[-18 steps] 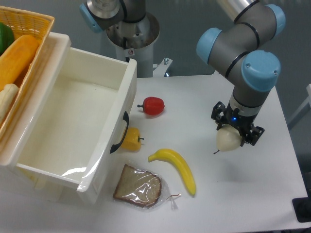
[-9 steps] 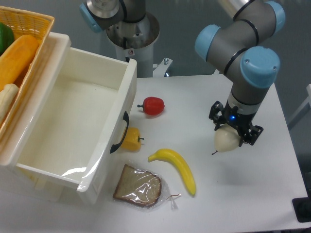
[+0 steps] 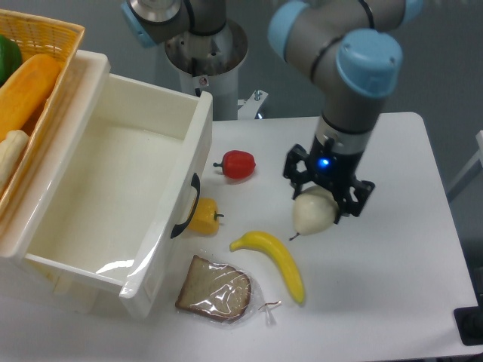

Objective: Place the pear in the upper white drawer
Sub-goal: 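Carry the held pear over into the open white drawer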

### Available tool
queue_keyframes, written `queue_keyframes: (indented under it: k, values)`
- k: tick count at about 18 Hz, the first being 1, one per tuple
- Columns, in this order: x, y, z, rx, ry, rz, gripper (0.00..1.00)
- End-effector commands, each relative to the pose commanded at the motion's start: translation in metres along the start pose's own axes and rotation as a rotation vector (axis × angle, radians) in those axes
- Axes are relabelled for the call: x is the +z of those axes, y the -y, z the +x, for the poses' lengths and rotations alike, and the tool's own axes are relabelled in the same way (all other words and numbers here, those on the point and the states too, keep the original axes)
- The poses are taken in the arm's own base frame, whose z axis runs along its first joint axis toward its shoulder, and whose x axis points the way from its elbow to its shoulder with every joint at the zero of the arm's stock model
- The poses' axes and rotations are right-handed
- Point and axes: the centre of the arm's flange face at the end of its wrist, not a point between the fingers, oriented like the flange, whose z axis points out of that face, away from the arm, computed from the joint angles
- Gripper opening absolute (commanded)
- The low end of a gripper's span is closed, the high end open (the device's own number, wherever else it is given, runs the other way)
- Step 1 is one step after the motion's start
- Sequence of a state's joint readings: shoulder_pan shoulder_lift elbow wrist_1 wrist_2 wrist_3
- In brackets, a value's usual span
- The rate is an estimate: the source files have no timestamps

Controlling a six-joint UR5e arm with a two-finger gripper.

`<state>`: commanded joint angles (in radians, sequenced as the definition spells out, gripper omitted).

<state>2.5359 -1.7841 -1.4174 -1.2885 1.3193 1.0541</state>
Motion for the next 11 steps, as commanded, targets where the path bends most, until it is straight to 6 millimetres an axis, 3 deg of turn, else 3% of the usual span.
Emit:
queue_keyframes:
  k: [4, 9, 11]
  values:
    - [-0.022, 0.035, 0.052, -0.028, -0.003, 0.04, 0.18]
    - [-0.034, 0.058, 0.119, 0.01, -0.03, 0.053, 0.19]
    - [-0.033, 0.061, 0.142, 0.036, -0.042, 0.049, 0.24]
